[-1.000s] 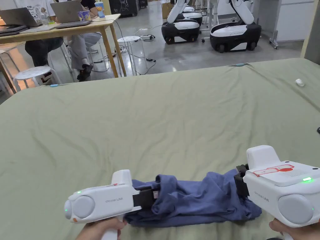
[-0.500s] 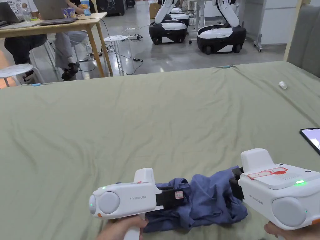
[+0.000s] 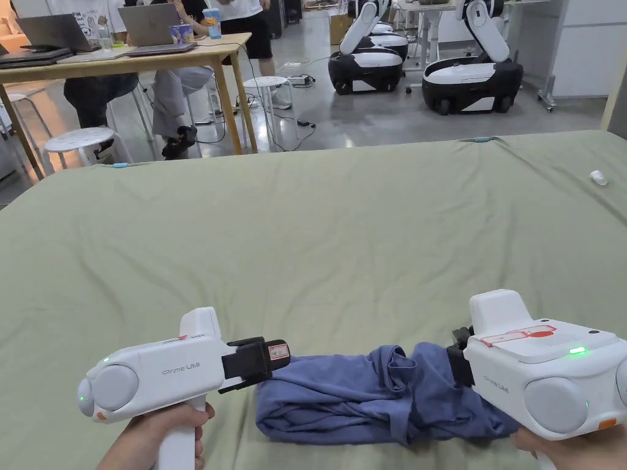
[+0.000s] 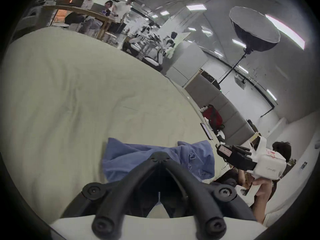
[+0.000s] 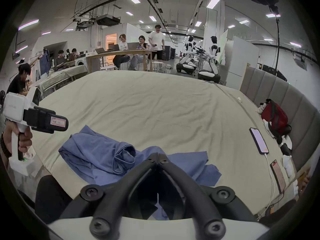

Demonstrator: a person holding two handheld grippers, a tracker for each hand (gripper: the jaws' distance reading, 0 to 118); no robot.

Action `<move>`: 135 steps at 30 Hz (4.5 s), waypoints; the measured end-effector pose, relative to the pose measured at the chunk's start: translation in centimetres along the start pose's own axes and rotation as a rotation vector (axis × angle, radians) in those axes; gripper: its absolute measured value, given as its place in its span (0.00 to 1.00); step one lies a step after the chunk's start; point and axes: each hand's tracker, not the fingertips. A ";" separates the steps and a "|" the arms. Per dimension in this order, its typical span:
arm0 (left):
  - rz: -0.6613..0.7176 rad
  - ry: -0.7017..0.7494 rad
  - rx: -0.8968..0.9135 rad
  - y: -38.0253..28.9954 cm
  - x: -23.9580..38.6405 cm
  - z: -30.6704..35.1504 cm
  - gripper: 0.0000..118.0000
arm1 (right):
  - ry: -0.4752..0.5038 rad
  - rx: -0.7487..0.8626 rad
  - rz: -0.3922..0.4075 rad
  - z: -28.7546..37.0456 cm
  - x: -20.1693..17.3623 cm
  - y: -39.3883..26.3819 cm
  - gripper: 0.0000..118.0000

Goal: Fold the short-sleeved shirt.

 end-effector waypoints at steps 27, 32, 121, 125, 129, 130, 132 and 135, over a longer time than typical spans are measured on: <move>0.137 -0.070 -0.144 -3.0 -3.2 -6.2 0.94 | 0.018 -0.043 0.034 -0.6 -1.6 -0.5 0.00; 0.053 0.108 -0.126 -3.2 -3.0 -5.3 0.16 | 0.010 -0.045 0.035 -0.7 -1.5 -0.6 0.00; -0.108 -0.058 -0.246 -3.5 10.5 -18.4 0.00 | -0.108 -0.024 -0.112 3.4 7.3 -3.9 0.00; -0.098 -0.067 -0.251 -3.2 11.5 -16.9 0.00 | -0.111 -0.035 -0.130 3.3 7.7 -4.1 0.00; -0.098 -0.095 -0.174 -2.2 10.2 -14.1 0.00 | 0.019 -0.021 -0.174 2.4 6.2 -3.3 0.00; -0.095 -0.095 -0.157 -1.9 9.9 -13.3 0.00 | 0.065 -0.020 -0.190 2.1 5.8 -3.0 0.00; -0.070 -0.090 -0.121 -1.0 9.1 -10.8 0.00 | 0.190 -0.017 -0.225 0.6 4.5 -2.1 0.00; -0.066 -0.069 -0.076 -0.6 7.2 -7.5 0.00 | 0.264 -0.032 -0.179 -1.4 1.8 -0.7 0.00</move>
